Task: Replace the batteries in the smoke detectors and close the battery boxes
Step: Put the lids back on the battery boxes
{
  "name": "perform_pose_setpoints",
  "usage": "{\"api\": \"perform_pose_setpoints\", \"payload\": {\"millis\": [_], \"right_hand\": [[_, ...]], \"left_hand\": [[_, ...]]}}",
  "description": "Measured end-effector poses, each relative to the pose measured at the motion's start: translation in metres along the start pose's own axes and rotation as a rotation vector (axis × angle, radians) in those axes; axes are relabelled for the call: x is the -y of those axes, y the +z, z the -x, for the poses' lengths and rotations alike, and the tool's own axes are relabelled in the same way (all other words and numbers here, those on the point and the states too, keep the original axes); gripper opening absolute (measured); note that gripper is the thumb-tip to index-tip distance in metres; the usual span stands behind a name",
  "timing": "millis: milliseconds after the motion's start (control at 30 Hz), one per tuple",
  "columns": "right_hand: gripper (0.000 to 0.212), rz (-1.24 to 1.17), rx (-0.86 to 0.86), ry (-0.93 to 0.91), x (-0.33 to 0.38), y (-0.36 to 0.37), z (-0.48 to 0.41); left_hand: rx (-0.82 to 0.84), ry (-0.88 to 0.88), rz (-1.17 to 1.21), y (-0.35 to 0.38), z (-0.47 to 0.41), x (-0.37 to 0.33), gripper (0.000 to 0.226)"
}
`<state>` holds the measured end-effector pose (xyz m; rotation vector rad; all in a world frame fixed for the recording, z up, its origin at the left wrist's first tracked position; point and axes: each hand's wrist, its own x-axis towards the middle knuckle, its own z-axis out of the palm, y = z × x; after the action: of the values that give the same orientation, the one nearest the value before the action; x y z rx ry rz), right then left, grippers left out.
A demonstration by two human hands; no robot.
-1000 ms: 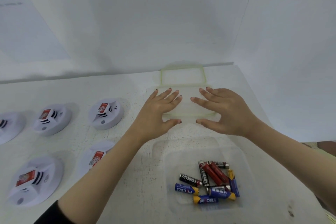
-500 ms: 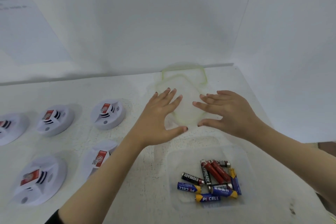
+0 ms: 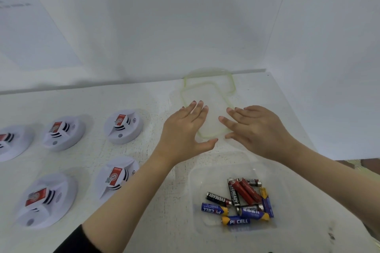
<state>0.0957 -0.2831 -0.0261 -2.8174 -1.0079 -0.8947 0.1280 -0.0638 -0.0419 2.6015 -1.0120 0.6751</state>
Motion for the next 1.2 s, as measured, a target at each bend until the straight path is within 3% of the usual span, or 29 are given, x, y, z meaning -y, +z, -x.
{"api": "perform_pose_setpoints", "payload": {"millis": [100, 200, 333, 433, 567, 633, 733, 933, 1100, 1200], "right_hand": [[0.036, -0.004, -0.013, -0.02, -0.001, 0.001, -0.001], [0.037, -0.032, 0.01, -0.021, -0.004, 0.002, 0.001], [0.032, -0.149, 0.078, 0.026, -0.025, 0.001, 0.007], [0.053, -0.364, 0.115, 0.355, -0.031, -0.007, 0.01], [0.039, -0.842, 0.055, 0.875, -0.021, -0.011, 0.003], [0.04, -0.917, 0.066, 0.956, -0.022, -0.009, 0.0], [0.033, -0.888, 0.037, 0.936, -0.026, -0.006, -0.005], [0.029, -0.948, 0.052, 0.963, -0.037, -0.004, -0.012], [0.028, -1.112, -0.087, 1.105, -0.054, -0.003, -0.028], [0.021, -1.106, 0.043, 1.271, -0.08, 0.017, -0.045]], "left_hand": [[0.001, 0.037, -0.031, 0.001, 0.0, 0.0, 0.072], [0.026, -0.003, 0.105, -0.008, -0.001, 0.005, 0.074], [-0.028, -0.349, 0.46, -0.021, -0.008, 0.011, 0.047], [0.081, -0.674, 0.707, -0.027, -0.016, 0.018, 0.051], [0.056, -0.811, 0.807, -0.03, -0.018, 0.024, 0.04], [0.047, -0.857, 0.871, -0.03, -0.016, 0.024, 0.034], [0.057, -0.884, 0.98, -0.029, -0.013, 0.018, 0.034], [0.082, -0.89, 0.998, -0.029, -0.012, 0.01, 0.033], [0.014, -0.902, 0.81, -0.029, -0.028, 0.03, 0.031], [-0.015, -0.987, 0.793, -0.018, -0.053, 0.054, 0.029]]}}
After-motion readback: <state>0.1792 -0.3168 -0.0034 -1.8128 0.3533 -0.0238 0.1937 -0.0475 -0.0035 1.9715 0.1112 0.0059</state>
